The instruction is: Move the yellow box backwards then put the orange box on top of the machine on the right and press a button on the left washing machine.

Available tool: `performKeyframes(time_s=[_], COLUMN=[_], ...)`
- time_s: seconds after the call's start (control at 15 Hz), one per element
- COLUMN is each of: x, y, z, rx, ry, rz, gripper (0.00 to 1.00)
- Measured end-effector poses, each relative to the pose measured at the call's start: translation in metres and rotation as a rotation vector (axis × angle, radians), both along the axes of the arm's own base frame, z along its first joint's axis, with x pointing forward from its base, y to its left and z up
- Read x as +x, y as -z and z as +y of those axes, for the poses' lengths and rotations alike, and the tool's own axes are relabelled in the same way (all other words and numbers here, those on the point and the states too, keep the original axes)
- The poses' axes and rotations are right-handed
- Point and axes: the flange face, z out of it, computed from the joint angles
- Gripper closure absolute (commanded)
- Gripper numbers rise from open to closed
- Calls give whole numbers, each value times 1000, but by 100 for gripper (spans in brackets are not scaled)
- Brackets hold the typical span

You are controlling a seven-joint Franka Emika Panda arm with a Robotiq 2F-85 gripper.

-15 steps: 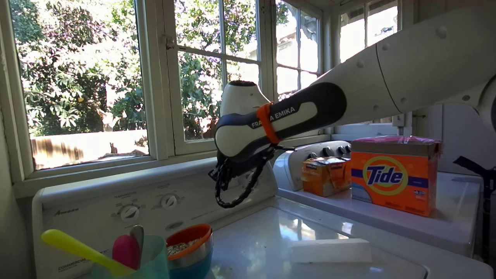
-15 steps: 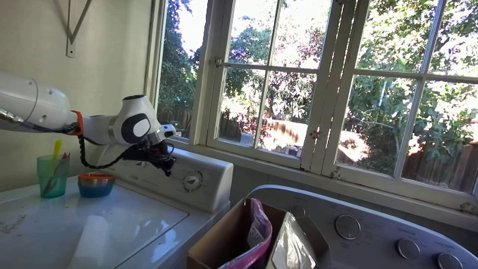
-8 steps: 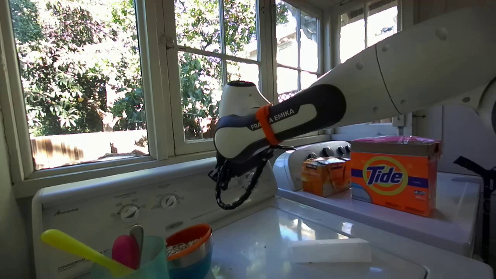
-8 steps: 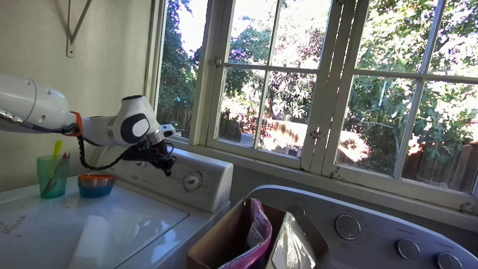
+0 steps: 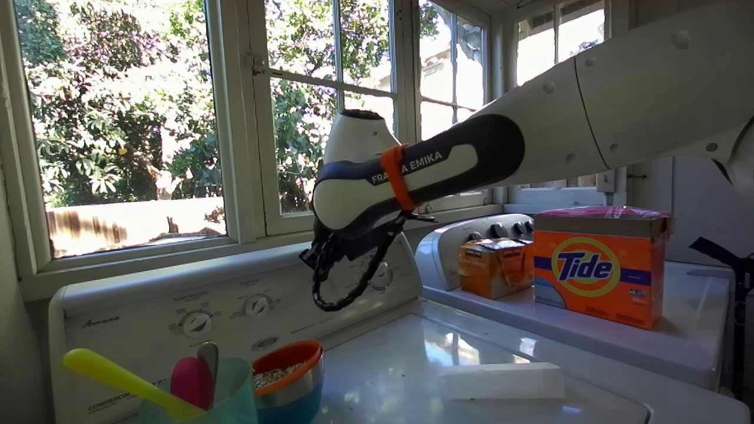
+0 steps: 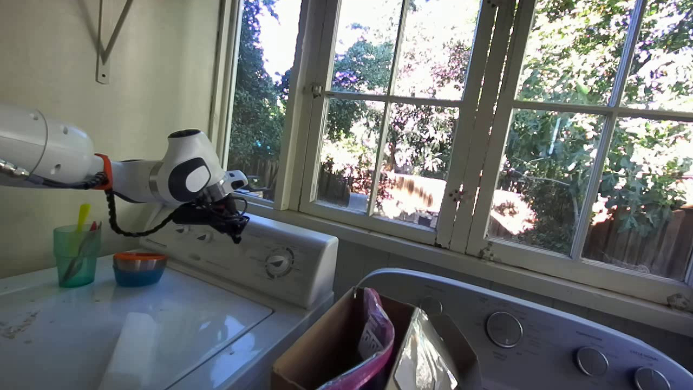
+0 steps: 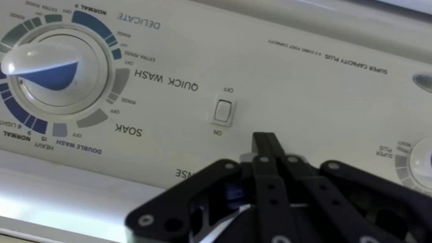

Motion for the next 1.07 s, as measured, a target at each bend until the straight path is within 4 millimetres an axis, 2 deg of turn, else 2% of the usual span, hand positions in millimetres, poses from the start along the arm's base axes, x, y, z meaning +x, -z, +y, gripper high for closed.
performKeyframes(time_s=[0.53, 0.73, 0.87, 1.07], x=[-5, -12, -21, -40], y=[4, 2, -7, -32], z=[15, 15, 14, 20], rx=[20, -3, -22, -40], ry=[-78, -109, -103, -53], rz=[62, 177, 283, 409], gripper=[100, 100, 100, 99])
